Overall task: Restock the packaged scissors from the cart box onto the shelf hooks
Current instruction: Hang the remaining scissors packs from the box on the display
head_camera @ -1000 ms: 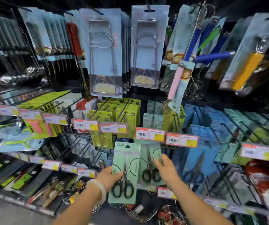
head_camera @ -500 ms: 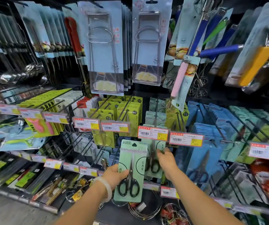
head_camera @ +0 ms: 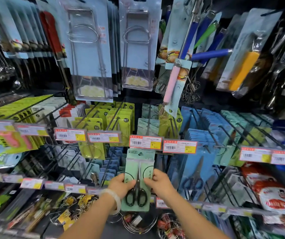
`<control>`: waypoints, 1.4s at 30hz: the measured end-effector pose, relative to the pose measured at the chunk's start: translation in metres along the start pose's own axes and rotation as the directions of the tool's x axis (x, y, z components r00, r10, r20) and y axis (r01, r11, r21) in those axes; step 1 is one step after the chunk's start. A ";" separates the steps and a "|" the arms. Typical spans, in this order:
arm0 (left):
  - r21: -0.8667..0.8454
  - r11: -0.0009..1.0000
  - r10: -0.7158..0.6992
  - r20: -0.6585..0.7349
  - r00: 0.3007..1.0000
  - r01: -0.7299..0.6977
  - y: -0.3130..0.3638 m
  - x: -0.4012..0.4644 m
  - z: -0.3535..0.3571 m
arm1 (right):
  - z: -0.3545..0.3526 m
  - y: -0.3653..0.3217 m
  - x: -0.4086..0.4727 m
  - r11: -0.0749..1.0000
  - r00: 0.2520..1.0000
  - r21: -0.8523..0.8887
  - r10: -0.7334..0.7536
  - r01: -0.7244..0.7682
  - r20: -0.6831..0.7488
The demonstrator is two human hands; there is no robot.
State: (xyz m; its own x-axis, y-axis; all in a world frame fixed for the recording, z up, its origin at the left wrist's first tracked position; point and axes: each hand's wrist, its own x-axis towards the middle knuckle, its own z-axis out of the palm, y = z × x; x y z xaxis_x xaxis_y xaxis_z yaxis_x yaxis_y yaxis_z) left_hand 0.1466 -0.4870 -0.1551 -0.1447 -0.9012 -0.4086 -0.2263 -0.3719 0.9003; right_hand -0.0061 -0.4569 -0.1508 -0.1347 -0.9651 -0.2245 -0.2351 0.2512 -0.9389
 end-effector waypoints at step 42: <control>0.756 -0.027 0.021 0.655 0.755 -0.654 0.052 -0.066 0.312 | -0.240 0.102 -0.132 0.472 0.854 -0.722 0.152 -0.505 -0.498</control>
State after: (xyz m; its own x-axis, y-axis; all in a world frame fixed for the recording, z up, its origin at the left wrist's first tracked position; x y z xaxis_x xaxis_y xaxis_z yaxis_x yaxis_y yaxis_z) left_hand -0.1564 -0.3774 -0.1287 -0.7449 -0.5429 -0.3877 -0.6273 0.7679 0.1297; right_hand -0.2436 -0.2859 -0.1546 -0.6298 -0.7493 -0.2048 -0.7384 0.6594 -0.1416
